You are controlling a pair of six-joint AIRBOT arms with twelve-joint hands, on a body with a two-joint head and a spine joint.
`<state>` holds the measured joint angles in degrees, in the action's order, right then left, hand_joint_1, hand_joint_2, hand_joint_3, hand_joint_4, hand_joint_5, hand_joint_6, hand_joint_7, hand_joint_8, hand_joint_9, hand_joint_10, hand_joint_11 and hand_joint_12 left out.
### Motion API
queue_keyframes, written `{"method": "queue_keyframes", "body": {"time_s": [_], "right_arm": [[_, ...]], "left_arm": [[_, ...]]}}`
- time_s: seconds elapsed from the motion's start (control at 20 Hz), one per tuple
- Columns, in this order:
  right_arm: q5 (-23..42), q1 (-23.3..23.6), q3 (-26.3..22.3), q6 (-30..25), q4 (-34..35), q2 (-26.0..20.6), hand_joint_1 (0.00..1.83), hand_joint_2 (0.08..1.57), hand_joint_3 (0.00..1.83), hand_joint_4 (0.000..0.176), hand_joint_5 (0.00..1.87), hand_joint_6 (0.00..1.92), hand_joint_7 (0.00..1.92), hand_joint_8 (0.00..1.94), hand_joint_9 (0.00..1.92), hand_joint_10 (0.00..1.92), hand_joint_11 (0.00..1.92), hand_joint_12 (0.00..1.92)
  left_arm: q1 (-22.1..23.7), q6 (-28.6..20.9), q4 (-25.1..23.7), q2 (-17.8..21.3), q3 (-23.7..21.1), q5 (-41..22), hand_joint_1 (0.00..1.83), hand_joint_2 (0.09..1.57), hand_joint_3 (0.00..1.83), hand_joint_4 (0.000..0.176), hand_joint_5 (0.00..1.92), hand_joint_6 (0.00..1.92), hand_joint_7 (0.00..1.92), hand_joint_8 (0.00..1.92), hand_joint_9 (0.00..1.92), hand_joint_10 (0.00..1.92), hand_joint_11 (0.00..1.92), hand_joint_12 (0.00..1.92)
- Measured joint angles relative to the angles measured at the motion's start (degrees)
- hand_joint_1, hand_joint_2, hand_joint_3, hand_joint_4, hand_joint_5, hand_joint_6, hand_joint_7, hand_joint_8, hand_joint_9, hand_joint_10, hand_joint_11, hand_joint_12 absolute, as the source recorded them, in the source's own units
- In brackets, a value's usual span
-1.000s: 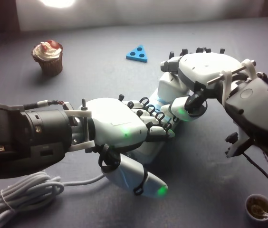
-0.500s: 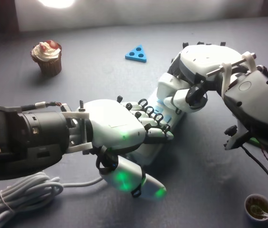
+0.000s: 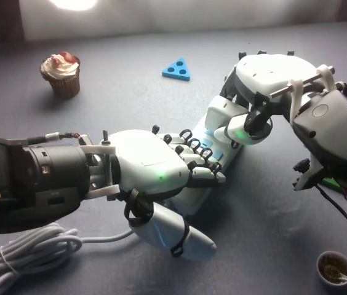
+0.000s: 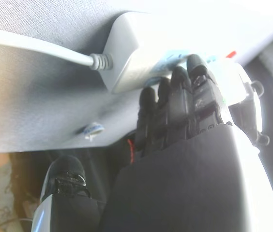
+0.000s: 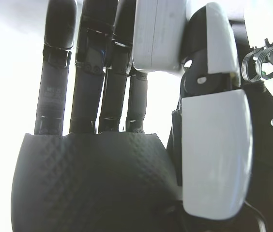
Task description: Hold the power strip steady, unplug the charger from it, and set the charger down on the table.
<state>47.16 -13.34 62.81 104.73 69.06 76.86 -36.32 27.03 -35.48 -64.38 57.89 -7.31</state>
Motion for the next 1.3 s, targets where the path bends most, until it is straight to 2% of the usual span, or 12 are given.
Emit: {"method": "queue_keyframes", "body": {"time_s": [0.2,0.25,0.4,0.55,0.6,0.65,0.7,0.85,0.9,0.95,1.15,1.3], "right_arm": [[1.9,-0.2,0.0,-1.95,-3.74,-0.22,1.3,1.02,0.0,0.0,1.27,0.25,1.22,0.79,1.32,0.11,0.65,1.21],[2.1,-0.2,0.0,-2.43,-5.29,-0.28,1.3,1.01,0.0,0.0,1.28,0.25,1.26,0.71,1.33,0.12,0.66,1.17],[4.07,-0.17,0.02,-2.8,-10.88,-1.25,1.3,1.02,0.0,0.0,1.25,0.29,1.22,0.79,1.26,0.25,0.67,1.18],[6.29,-1.75,-0.02,-2.75,-24.06,-3.19,1.3,1.02,0.0,0.0,1.26,0.26,1.22,0.79,1.25,0.29,0.67,1.19],[6.34,-2.6,-0.26,-2.84,-29.05,-3.8,1.29,1.03,0.0,0.0,1.23,0.29,1.2,0.86,1.19,0.48,0.7,1.19],[5.86,-3.23,-0.31,-2.86,-33.05,-4.17,1.29,1.03,0.0,0.0,1.23,0.29,1.2,0.86,1.19,0.48,0.7,1.19],[4.2,-4.22,-0.31,-2.75,-39.45,-4.76,1.29,1.03,0.0,0.0,1.19,0.4,1.21,0.82,1.15,0.54,0.68,1.2],[-2.69,-5.2,-0.55,-2.12,-55.84,-6.62,1.29,1.04,0.0,0.0,1.21,0.34,1.16,0.93,1.05,0.76,0.67,1.23],[-3.28,-5.7,-0.52,-1.95,-59.67,-7.19,1.29,1.04,0.0,0.0,1.21,0.34,1.16,0.93,1.05,0.76,0.67,1.23],[-4.02,-6.27,-0.31,-1.68,-63.12,-7.76,1.29,1.03,0.0,0.0,1.24,0.32,1.2,0.84,1.1,0.59,0.69,1.15],[-11.45,-8.15,0.72,-1.66,-68.54,-9.68,1.29,1.04,0.0,0.0,1.22,0.32,1.18,0.88,1.13,0.58,0.72,1.14],[-15.91,-8.76,0.35,-1.66,-70.27,-10.23,1.25,1.06,0.0,0.0,1.07,0.72,1.16,0.79,1.18,0.28,0.75,1.05]], "left_arm": [[-0.35,-1.73,0.0,0.04,-0.04,0.28,0.01,1.06,0.0,0.0,0.18,0.0,0.19,0.0,0.17,0.0,0.06,0.27],[-0.35,-2.03,0.02,0.04,-0.02,0.28,0.0,1.06,0.0,0.0,0.18,0.0,0.19,0.0,0.17,0.0,0.05,0.27],[-0.35,-2.67,0.04,0.04,-0.02,0.39,0.0,1.05,0.0,0.0,0.17,0.0,0.18,0.0,0.17,0.0,0.04,0.26],[-0.35,-2.71,0.02,0.04,-0.04,0.42,0.01,1.05,0.0,0.0,0.18,0.0,0.19,0.0,0.17,0.0,0.05,0.26],[-0.35,-2.71,0.02,0.04,-0.04,0.39,0.0,1.05,0.0,0.0,0.18,0.0,0.19,0.0,0.17,0.0,0.05,0.26],[-0.35,-2.73,0.02,0.04,-0.04,0.42,0.0,1.05,0.0,0.0,0.18,0.0,0.19,0.0,0.17,0.0,0.05,0.26],[-0.35,-2.84,0.02,0.04,-0.04,0.42,0.0,1.05,0.0,0.0,0.18,0.0,0.19,0.0,0.16,0.0,0.05,0.26],[-0.35,-2.86,0.02,0.26,-0.04,0.42,0.0,1.06,0.0,0.0,0.18,0.0,0.19,0.0,0.17,0.0,0.07,0.27],[-0.35,-2.86,0.02,0.26,-0.04,0.44,0.0,1.06,0.0,0.0,0.18,0.0,0.19,0.0,0.17,0.0,0.07,0.27],[-0.35,-2.86,0.02,0.26,-0.04,0.42,0.0,1.05,0.0,0.0,0.18,0.0,0.19,0.0,0.17,0.0,0.06,0.27],[-0.31,-2.86,0.02,0.52,-0.17,0.39,0.01,1.05,0.0,0.0,0.18,0.01,0.2,0.01,0.19,0.01,0.07,0.27],[-0.26,-2.89,0.0,0.74,-0.22,0.39,0.02,1.05,0.0,0.0,0.18,0.0,0.2,0.0,0.18,0.0,0.05,0.27]]}}
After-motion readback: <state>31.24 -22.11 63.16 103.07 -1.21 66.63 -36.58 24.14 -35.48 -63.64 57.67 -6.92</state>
